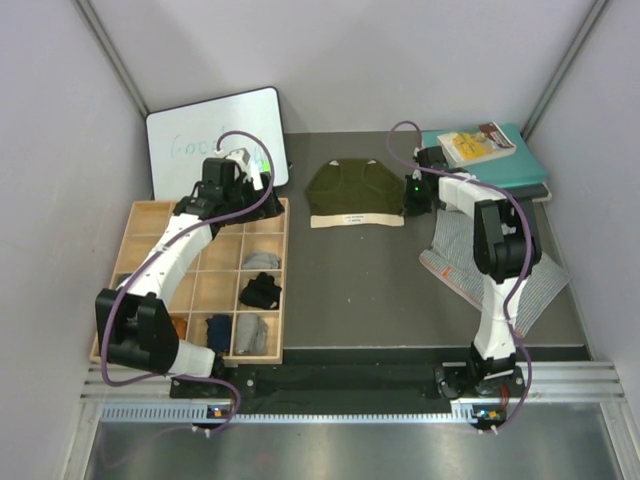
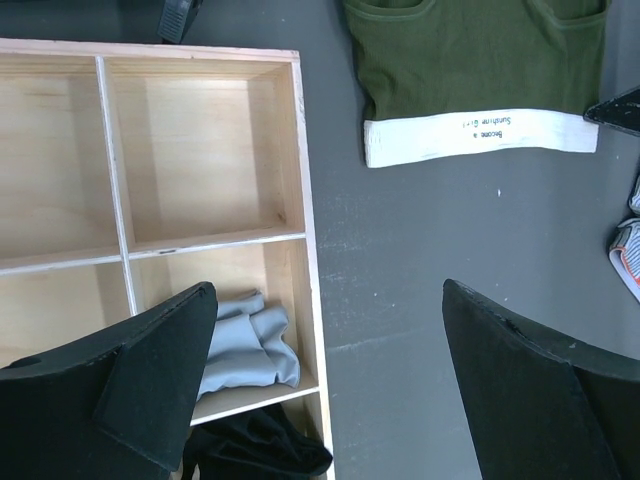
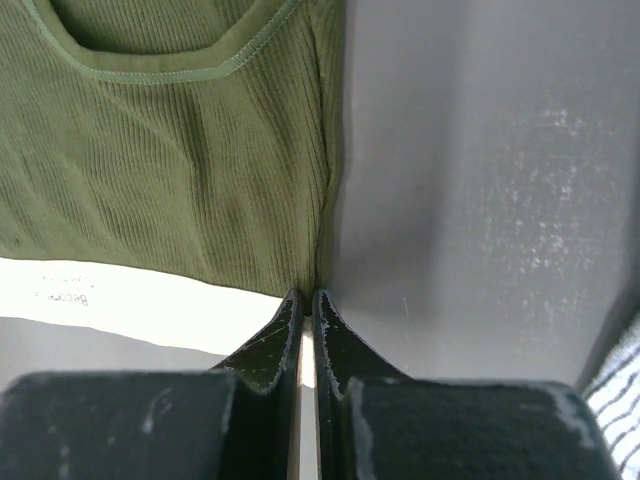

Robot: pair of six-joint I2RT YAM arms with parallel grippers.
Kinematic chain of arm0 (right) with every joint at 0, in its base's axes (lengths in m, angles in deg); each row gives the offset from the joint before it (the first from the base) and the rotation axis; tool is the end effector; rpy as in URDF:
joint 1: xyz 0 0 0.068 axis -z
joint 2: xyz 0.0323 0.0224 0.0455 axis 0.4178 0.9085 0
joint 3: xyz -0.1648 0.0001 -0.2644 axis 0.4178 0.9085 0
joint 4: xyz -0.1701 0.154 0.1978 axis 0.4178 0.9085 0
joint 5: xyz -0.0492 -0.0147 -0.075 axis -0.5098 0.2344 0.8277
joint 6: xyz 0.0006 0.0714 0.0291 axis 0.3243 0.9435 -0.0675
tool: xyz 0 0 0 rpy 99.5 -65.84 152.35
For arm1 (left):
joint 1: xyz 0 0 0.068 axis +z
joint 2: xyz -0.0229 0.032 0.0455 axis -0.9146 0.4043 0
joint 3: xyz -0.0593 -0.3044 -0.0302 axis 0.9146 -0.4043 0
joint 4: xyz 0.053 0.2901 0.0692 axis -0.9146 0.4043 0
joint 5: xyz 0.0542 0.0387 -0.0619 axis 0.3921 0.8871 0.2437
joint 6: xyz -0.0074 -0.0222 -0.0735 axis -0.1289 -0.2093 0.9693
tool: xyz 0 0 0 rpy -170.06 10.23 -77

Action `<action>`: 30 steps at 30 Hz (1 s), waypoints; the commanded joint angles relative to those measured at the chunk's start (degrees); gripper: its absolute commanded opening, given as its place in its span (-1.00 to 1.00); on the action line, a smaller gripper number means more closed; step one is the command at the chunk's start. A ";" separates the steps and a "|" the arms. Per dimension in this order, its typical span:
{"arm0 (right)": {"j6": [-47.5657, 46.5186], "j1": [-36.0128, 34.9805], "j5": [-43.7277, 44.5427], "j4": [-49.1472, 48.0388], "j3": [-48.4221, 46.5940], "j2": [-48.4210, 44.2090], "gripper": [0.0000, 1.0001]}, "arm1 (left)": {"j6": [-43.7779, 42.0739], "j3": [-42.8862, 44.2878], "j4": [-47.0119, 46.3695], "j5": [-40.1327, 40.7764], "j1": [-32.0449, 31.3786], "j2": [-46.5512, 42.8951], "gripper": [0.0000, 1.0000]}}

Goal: Roll the underwear
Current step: Fold the underwear at the center of the board.

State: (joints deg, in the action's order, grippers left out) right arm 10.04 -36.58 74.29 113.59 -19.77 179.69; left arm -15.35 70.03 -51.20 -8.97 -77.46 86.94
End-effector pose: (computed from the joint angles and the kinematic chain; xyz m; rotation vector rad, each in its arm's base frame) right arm 0.4994 0.1153 0.1486 0.1341 2.6391 0.3948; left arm 0.3621 -0.0851 0.3047 -0.0944 2.3320 -0.5034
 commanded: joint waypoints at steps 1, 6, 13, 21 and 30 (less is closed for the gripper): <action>-2.62 0.01 5.70 4.43 2.41 -5.04 -1.00 | -0.45 -0.50 -2.62 -0.46 0.06 -2.66 0.96; -6.22 0.63 11.51 8.64 3.47 -9.26 -1.00 | 0.16 -0.67 -2.79 -2.04 -0.03 -3.27 0.96; -6.76 0.28 11.44 11.81 0.75 -11.64 -1.00 | 1.13 -1.46 -3.32 -4.24 -0.03 -4.32 0.96; -4.04 -8.94 10.21 11.46 -9.95 -7.00 -1.00 | 1.48 -1.81 -3.32 -5.82 0.06 -5.47 0.96; -0.88 -20.55 6.70 10.85 -23.32 4.08 -1.00 | 1.75 -2.08 -3.58 -6.62 0.06 -7.05 0.96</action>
State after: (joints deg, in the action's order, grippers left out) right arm 6.96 -53.56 83.40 124.04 -37.41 179.12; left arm -13.80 68.31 -51.77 -14.28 -77.46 82.26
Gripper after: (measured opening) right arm 0.013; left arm 0.982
